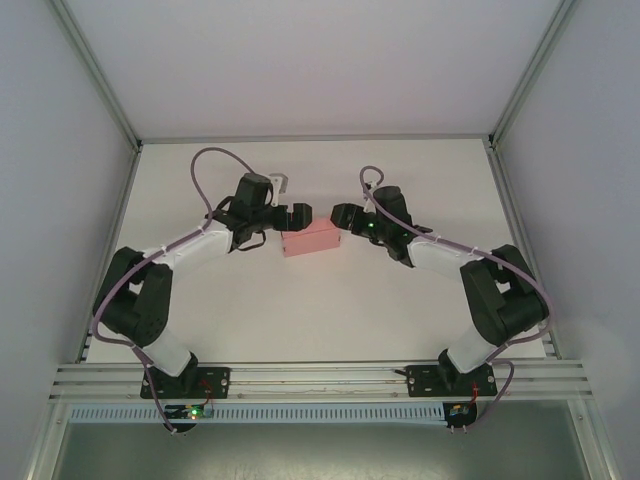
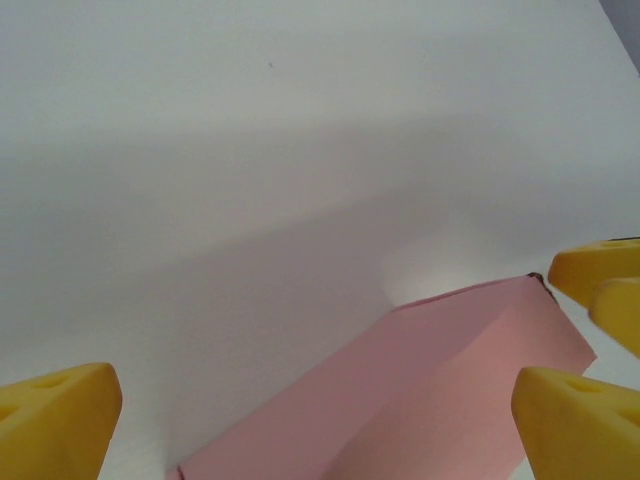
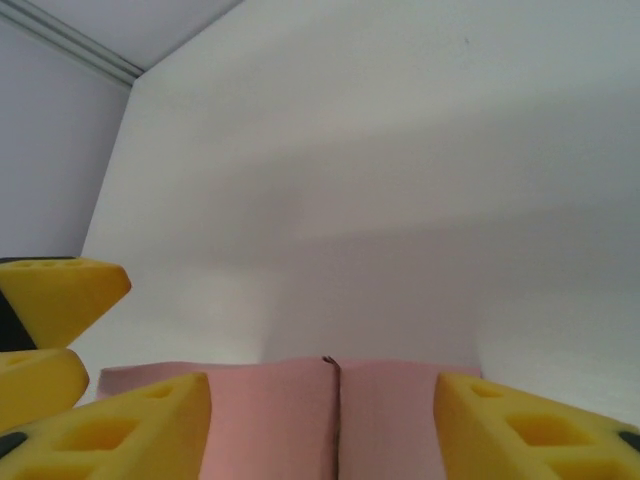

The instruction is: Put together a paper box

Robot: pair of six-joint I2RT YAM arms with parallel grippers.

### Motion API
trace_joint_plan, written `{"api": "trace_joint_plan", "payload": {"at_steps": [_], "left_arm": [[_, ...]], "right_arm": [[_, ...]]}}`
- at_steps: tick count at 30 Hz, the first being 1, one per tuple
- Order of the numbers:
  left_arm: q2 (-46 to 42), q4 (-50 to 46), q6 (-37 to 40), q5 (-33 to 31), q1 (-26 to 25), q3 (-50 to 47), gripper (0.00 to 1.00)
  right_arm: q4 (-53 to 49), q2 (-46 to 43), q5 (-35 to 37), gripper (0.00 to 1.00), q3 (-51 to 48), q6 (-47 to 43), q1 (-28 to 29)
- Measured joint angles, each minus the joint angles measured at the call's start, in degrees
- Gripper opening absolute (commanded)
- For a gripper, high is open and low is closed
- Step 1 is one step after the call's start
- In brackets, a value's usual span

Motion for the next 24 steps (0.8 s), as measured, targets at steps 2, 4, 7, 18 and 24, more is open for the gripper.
{"api": "trace_joint_plan", "payload": {"at_steps": [2,4,7,18,24], "left_arm": [[-1.7,-1.3,0.4,-1.7,0.0,0.3,1.00],[-3.8,-2.9,0.7,-3.8,0.0,0.4,1.00],[-6.9,-5.6,0.9,-8.1,0.0,0.6,1.00],[-15.3,-15.7,-1.3,-20.1,0.5,2.2,1.00],[-16.7,-18.0,-2.2,-21.2,1.2,1.3,1.00]], "right_arm": [[-0.2,-1.0,-1.3,0.92,0.4,-1.4,-0.8],[-0.5,-2.0,-3.3,0.98,1.0,-3.4,-1.7],[-1.6,-2.5,-7.9,0.98,3.3,-9.3,-2.8],[-22.3,-0.9,-15.9,0.99,18.8,-51.1,1.1],[-38.1,4.5,-12.3,0.98,25.5,-76.8,6.8]]}}
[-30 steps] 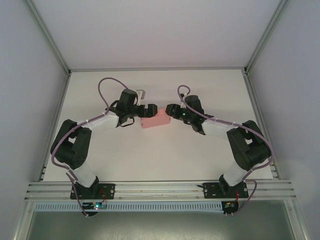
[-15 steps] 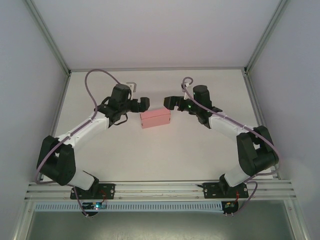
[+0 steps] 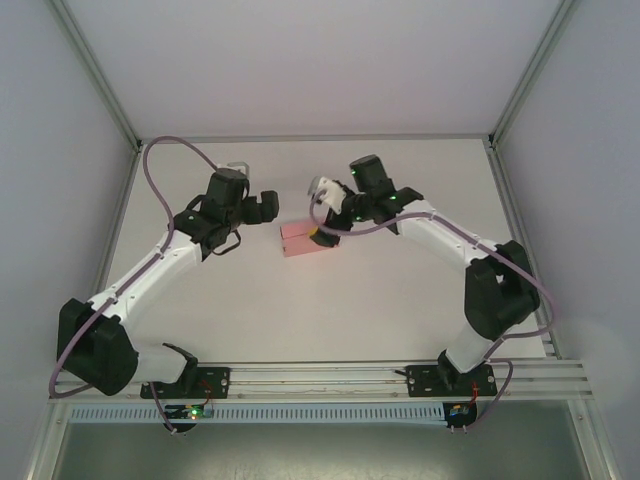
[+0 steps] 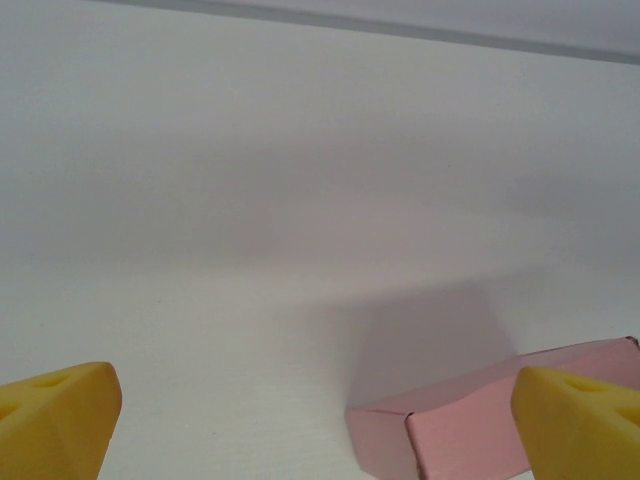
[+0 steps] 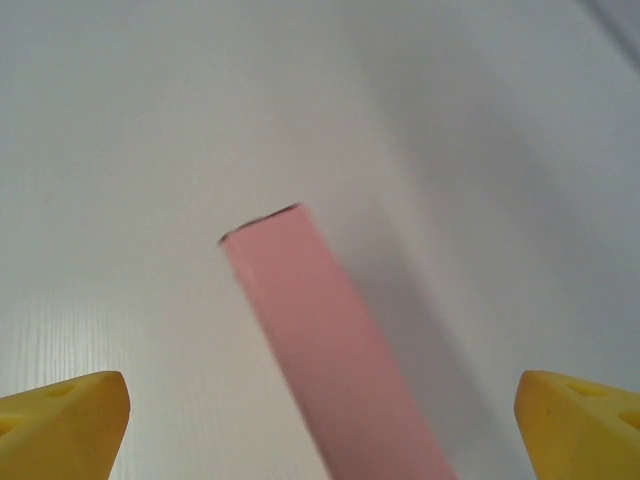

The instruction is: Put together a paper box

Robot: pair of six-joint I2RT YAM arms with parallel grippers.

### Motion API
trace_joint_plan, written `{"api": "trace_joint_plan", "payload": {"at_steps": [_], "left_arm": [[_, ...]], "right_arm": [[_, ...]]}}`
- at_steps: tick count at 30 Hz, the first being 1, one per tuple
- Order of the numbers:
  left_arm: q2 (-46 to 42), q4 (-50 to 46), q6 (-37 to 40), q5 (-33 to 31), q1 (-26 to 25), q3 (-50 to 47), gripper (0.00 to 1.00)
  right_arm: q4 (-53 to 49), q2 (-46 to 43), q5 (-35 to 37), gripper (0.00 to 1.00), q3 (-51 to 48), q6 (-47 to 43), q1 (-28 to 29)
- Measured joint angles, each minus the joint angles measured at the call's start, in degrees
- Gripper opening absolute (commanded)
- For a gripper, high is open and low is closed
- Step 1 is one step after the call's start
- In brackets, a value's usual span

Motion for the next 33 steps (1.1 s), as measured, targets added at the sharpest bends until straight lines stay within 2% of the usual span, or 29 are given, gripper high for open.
{"api": "trace_joint_plan", "payload": {"at_steps": [5,11,18,24,28,33], "left_arm": [[-1.5,-0.7,-0.7,0.0,0.1,-3.2,1.00],[-1.7,-2.2,-1.0,-0.2,0.4,-3.9,1.00],[-3.3,-2.5,-1.4,-0.4,0.5,-6.6,1.00],[-3.4,-2.6,-1.3,-0.9,0.5,-6.7,1.00],[-3.4,-2.6,-1.3,-1.1,0.5,-6.8,1.00],[-3.4,-2.6,-1.3,-1.1,0.8,-7.0,1.00]], "right_arm": [[-2.7,4.2,5.9,0.98,0.3,-11.5,4.8],[-2.6,10.4,11.1,0.98,4.7,-16.2,4.7],[-4.8,16.1,12.3,0.97,11.2,-18.9,4.5],[-11.9,21.5,12.1,0.82,17.9,-20.9,4.5],[-15.4,22.7,11.9,0.63,19.1,-21.9,4.5],[-17.9,22.7,12.6,0.56,19.5,-22.3,4.5]]}}
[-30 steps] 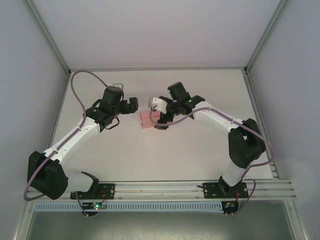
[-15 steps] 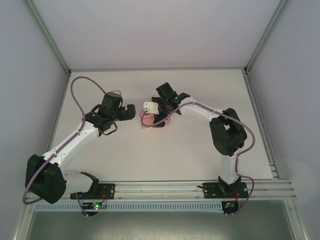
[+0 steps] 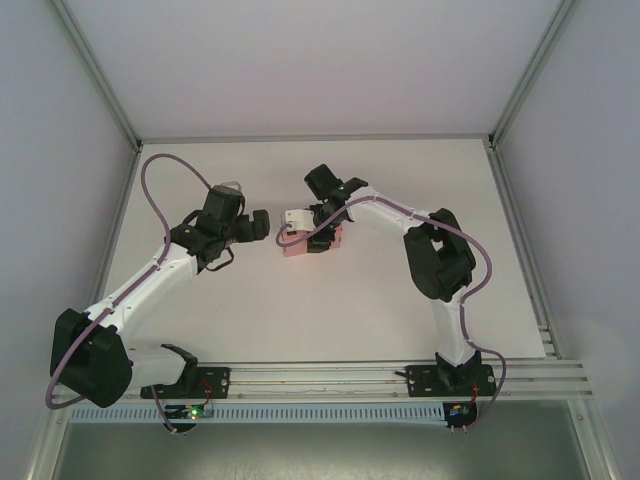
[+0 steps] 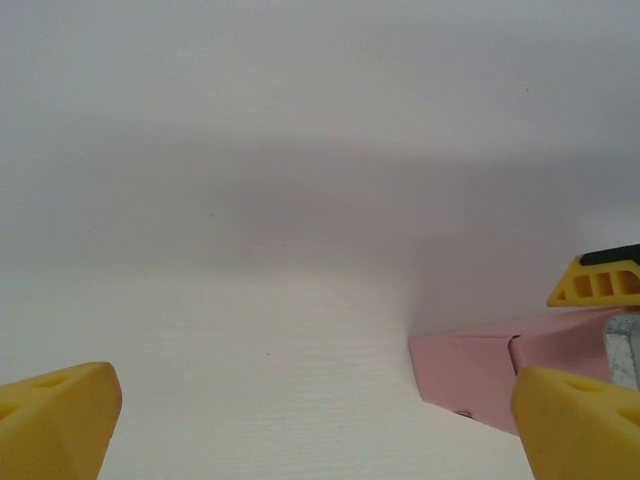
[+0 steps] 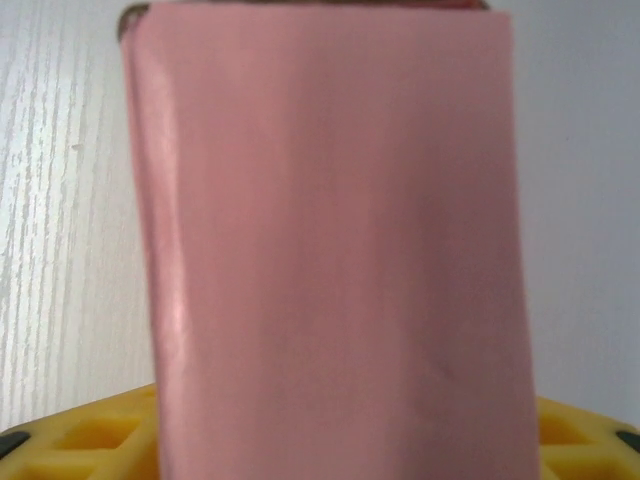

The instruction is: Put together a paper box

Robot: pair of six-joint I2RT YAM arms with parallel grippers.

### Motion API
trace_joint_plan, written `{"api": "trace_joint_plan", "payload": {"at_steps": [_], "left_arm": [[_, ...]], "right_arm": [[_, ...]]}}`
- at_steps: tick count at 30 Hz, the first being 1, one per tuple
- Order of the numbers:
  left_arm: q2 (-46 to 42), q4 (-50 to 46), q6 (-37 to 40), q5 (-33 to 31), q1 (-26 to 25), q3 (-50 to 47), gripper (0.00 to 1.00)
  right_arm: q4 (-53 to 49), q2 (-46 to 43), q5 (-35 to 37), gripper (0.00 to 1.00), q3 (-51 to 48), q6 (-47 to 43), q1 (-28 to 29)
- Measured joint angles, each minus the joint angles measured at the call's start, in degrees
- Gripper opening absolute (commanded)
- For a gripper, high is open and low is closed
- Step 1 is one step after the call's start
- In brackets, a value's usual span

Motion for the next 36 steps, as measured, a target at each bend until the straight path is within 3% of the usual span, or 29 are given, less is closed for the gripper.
{"api": "trace_joint_plan", "payload": {"at_steps": [7,14,23,36], "left_arm": [[0.0,0.0,0.0,-0.2,0.0,-0.2,1.00],[-0.2,0.0,-0.1,-0.3,0.0,-0.3,1.00],[-0.6,0.0,-0.5,-0.6,0.0,-0.6,1.00],[0.9,0.0,-0.5,-0.2,0.0,-0.6,1.00]], "right_arm": [[-0.3,-0.2,2.1,0.39,0.0,0.3,0.0],[6.3,-3.8,8.6,0.39,-5.5,2.0,0.7],[27.9,-9.6,24.3,0.38,-20.4,3.7,3.9],[41.6,-11.5,29.3,0.57,-30.8,6.8,5.8]]}}
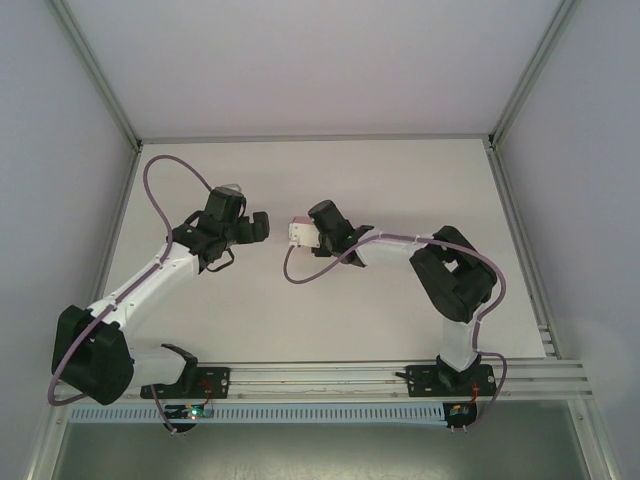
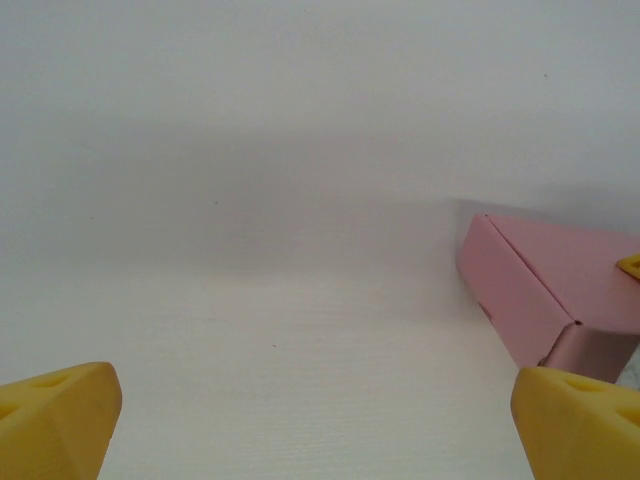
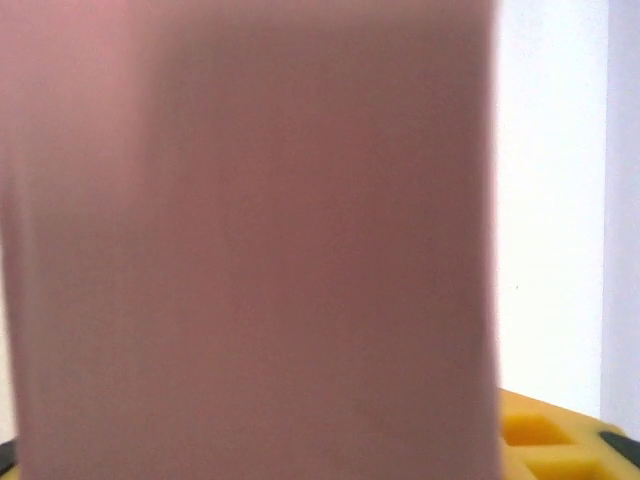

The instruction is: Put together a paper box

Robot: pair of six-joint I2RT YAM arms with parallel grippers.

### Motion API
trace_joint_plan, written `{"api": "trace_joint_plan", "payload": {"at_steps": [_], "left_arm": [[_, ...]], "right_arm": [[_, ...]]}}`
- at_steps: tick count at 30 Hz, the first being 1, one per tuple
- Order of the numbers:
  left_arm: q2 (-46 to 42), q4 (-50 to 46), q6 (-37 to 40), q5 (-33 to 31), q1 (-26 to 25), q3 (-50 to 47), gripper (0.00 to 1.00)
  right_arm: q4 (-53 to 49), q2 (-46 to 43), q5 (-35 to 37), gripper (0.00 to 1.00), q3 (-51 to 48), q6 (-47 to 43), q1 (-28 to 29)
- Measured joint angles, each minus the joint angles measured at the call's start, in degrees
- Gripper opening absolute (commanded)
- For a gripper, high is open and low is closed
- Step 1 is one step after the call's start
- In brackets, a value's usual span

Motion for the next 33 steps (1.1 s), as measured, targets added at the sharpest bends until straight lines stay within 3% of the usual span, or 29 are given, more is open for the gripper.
{"api": "trace_joint_plan", "payload": {"at_steps": [2,4,6,9,17,26,29,33], "left_arm": [[0.0,0.0,0.0,0.0,0.0,0.0,1.00],[0.0,0.0,0.0,0.0,0.0,0.0,1.00],[0.0,0.0,0.0,0.0,0.0,0.0,1.00],[0.0,0.0,0.0,0.0,0.0,0.0,1.00],[0.6,0.1,-0.2,0.0,0.2,0.0,1.00],[0.7,4.0,0.1,-1.4,3.1,-1.3,1.00],[0.7,7.2,0.5,-3.2,6.0,-4.0,1.00],[0.7,12.2,2.0,-5.1,10.5,-7.5,1.00]], "right_arm": [[0.1,-1.0,0.0,0.59,-1.4,0.7,0.3],[0.0,-1.7,0.0,0.71,-2.4,1.4,0.3],[-0.6,-2.0,-0.3,0.75,-3.2,2.3,0.3],[-1.2,-2.2,-1.1,0.98,-4.2,3.5,0.3],[-2.6,-8.4,-5.1,0.98,-7.8,6.0,0.3],[-1.1,-23.6,-12.3,0.98,-13.4,11.6,-0.9],[0.9,-27.2,-14.1,0.98,-13.6,18.6,-5.0],[5.5,-29.6,-15.6,0.98,-14.1,29.4,-14.7]]}}
